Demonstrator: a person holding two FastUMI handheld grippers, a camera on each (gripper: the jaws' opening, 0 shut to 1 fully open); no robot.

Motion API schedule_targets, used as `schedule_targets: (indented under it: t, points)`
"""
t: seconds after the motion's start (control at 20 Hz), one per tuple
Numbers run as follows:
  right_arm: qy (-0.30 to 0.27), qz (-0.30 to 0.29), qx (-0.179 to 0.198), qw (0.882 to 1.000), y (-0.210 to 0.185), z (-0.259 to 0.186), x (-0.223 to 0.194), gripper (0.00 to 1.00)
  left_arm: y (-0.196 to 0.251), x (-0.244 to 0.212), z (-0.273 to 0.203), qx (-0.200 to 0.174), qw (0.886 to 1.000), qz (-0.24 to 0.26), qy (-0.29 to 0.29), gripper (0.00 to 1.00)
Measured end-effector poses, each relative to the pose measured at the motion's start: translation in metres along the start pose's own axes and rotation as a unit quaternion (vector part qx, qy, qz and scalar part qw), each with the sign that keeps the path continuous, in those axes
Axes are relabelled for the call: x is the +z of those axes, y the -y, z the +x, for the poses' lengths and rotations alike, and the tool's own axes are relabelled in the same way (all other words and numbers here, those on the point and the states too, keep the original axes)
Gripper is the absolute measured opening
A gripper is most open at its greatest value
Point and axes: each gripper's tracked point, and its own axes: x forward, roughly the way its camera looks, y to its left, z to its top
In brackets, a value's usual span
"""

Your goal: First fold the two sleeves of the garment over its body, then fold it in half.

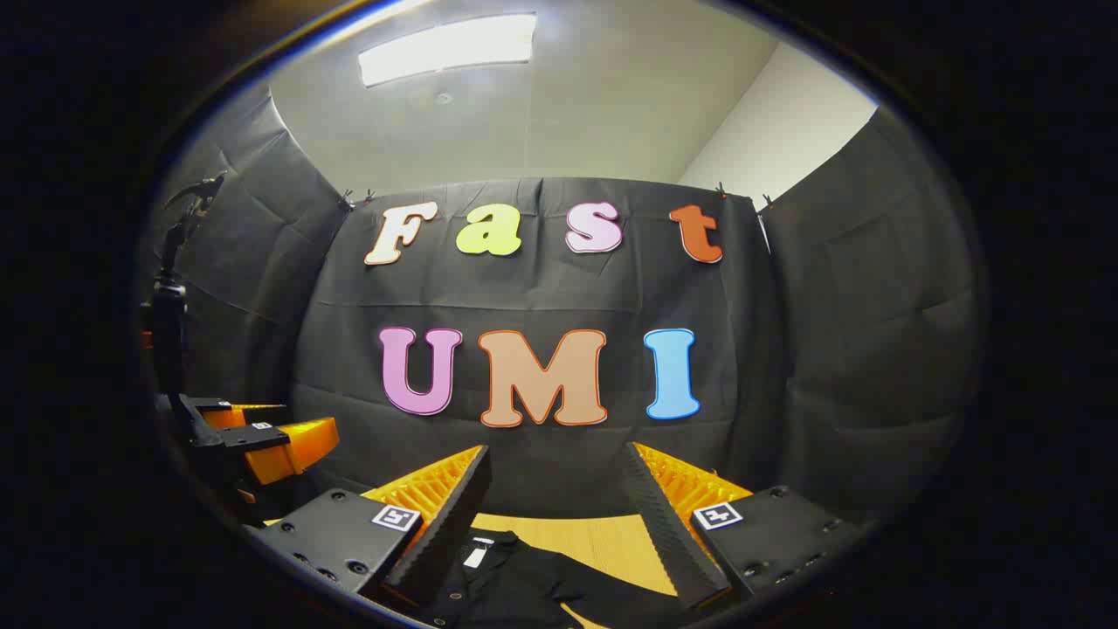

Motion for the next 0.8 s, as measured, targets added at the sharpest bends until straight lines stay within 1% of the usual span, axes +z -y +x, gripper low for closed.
schedule_targets:
  t: [0.15, 0.2, 0.3, 0.55, 0.8]
  points:
    - [0.007, 0.007, 0.011, 1.0, -0.003, 0.005, 0.005, 0.95, -0.006, 0.003, 0.0, 0.012, 1.0, 0.003, 0.005, 0.92]
    - [0.01, 0.006, 0.01, 1.0, -0.002, 0.006, 0.006, 0.97, -0.007, 0.004, -0.001, 0.013, 1.0, 0.003, 0.008, 0.92]
    - [0.017, 0.008, 0.012, 1.0, -0.003, 0.009, 0.008, 0.97, -0.011, 0.007, -0.004, 0.014, 1.0, 0.002, 0.015, 0.92]
    - [0.023, 0.009, 0.017, 1.0, -0.006, 0.014, 0.01, 0.99, -0.031, 0.009, -0.009, 0.034, 0.999, 0.013, 0.019, 0.92]
    - [0.018, 0.0, 0.022, 1.0, -0.012, 0.015, 0.004, 0.99, -0.043, 0.009, -0.014, 0.043, 0.999, 0.027, 0.018, 0.92]
